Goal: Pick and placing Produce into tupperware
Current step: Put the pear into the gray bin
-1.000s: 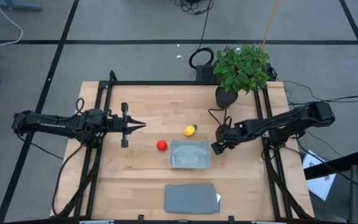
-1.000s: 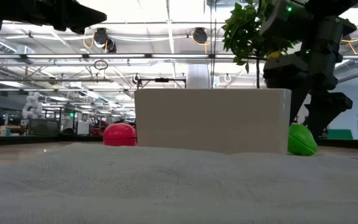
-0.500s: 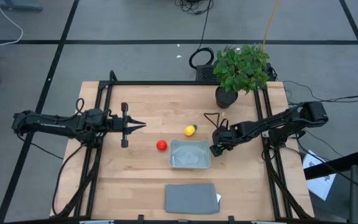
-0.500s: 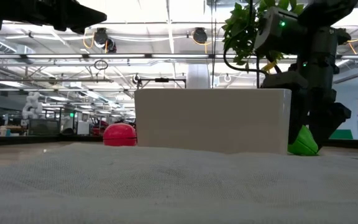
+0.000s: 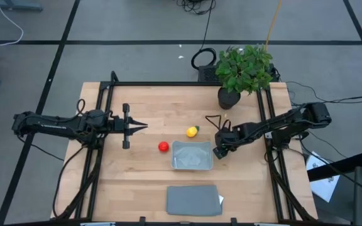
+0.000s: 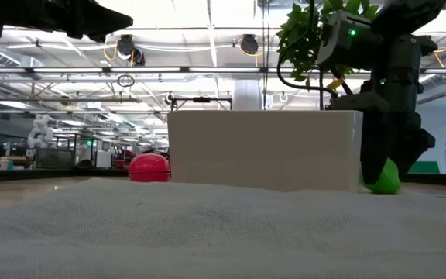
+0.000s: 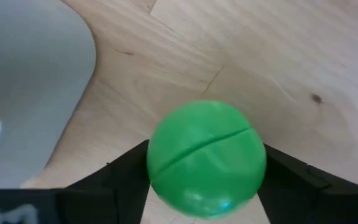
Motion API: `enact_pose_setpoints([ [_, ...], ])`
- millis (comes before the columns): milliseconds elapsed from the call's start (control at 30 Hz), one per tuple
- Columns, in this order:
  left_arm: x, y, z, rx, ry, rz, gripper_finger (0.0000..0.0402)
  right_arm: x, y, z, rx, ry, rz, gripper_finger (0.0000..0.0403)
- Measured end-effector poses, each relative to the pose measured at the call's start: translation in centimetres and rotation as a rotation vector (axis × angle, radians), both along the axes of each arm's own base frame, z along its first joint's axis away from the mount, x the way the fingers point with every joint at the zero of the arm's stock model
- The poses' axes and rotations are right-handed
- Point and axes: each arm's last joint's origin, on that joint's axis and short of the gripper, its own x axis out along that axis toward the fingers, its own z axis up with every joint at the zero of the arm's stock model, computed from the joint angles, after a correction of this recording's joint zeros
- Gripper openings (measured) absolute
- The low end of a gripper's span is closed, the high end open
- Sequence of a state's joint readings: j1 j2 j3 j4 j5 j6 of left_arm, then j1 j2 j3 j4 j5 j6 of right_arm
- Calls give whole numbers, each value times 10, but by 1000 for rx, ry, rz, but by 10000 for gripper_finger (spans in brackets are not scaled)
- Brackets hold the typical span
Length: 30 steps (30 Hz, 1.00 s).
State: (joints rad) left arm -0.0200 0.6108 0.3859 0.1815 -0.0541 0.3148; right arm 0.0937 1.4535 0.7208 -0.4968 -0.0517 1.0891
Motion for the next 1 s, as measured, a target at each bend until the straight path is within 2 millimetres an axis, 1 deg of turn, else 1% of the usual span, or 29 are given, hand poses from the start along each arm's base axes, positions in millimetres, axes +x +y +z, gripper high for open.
enact_pose_setpoints([
  [167,0,0,-1,-3,5,0,31,2,0,1,-7,-28,28,208],
  [400,0,0,-1,-4,5,0,31,2,0,5,0,-45,32,216],
  [633,0,0,0,-5,5,0,31,-4,-3,24,0,-127,35,210],
  [1000,0,0,0,-5,-3,0,31,-15,-11,54,-52,-286,146,210],
])
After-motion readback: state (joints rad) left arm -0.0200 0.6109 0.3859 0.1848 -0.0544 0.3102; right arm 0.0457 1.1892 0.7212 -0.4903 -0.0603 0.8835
